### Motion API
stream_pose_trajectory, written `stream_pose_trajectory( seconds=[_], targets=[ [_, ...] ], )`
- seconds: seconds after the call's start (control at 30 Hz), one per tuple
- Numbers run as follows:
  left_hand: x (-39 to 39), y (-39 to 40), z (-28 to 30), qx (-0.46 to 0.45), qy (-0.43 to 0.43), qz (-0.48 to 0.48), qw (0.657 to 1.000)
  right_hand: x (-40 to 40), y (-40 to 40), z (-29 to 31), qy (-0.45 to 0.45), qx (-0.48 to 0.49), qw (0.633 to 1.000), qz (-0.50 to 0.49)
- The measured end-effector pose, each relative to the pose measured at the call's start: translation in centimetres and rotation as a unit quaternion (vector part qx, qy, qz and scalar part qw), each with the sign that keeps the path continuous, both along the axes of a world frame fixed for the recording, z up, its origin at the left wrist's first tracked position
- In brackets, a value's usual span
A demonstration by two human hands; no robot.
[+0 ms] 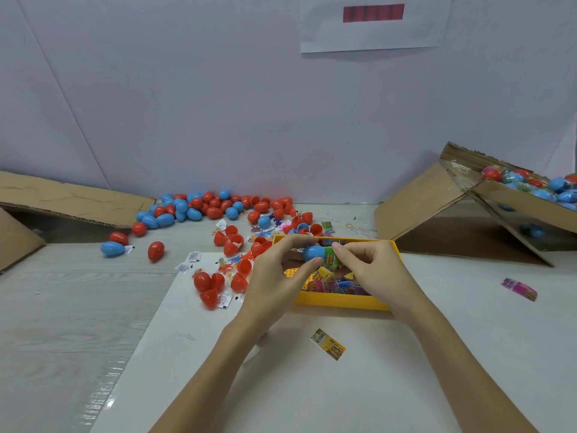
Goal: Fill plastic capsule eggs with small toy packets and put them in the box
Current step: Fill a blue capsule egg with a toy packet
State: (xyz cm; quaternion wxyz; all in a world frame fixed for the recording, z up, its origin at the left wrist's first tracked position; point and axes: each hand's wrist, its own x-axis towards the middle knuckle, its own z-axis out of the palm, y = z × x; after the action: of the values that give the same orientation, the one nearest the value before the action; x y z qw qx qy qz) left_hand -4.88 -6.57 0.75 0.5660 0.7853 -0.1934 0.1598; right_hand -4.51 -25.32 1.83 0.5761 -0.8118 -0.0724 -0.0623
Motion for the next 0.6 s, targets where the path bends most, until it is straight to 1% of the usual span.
stream_pose_trajectory(
  seconds=[0.13, 0.3, 0.4, 0.6],
  targets=[
    [0.0, 0.2, 0.1, -0.012, -0.006, -0.005, 1.000, -0.3, 0.4, 0.2, 0.033, 0.050, 0.997, 0.043],
    [0.2, 0.5, 0.0, -0.042, 0.011, -0.007, 0.999, -0.3, 0.6, 0.0, 0.026, 0.097, 0.995, 0.008],
    [0.3, 0.4, 0.0, -0.050, 0.021, 0.003, 0.999, -0.3, 1.0, -0.1, 0.006, 0.094, 0.995, -0.015],
    [0.5, 0.5, 0.0, -0.070, 0.024, 0.019, 0.997, -0.7, 1.7, 0.1, -0.048, 0.080, 0.995, -0.024]
  ],
)
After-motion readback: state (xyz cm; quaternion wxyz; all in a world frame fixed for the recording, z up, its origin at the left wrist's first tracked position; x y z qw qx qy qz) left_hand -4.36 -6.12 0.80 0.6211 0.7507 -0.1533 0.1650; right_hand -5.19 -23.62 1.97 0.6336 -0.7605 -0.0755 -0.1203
